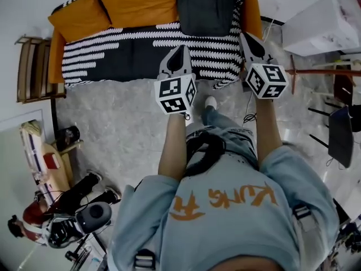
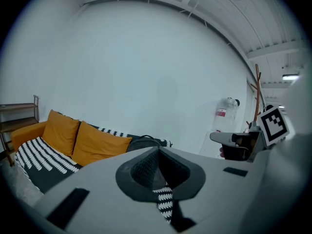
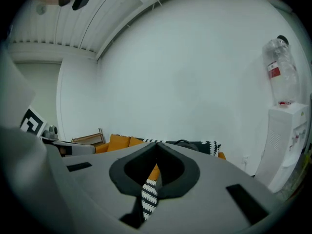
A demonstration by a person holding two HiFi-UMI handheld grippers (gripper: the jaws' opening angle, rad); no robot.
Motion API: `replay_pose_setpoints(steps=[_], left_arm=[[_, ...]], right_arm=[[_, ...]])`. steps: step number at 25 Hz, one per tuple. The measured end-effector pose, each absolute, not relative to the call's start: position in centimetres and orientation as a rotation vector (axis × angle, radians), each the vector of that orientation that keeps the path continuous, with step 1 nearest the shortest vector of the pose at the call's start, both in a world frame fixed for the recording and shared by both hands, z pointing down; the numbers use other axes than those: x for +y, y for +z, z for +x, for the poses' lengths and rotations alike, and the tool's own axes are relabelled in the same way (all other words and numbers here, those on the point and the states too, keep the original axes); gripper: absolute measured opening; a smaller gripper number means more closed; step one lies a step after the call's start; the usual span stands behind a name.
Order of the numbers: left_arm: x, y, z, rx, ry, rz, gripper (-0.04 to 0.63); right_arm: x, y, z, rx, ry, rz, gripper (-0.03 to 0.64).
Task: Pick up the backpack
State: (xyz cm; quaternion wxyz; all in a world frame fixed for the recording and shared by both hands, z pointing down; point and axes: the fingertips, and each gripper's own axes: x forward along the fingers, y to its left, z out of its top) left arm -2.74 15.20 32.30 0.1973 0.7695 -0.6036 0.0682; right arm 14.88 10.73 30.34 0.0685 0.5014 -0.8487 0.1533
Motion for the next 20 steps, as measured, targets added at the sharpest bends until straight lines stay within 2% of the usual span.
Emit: replay_pose_setpoints(steps=[10,20], left_arm=[[11.1,32.9,-2.4,-1.644,0.251,2.175,0.020],[1.6,36.3,-2.7,-1.527,0.286,2.181,0.020]], right_arm=[[8.2,31.6,15.5,-2.524,0.530,1.555,-0.002],[1.2,34.6,14.8,-2.407,0.597,1.613,-0.002]])
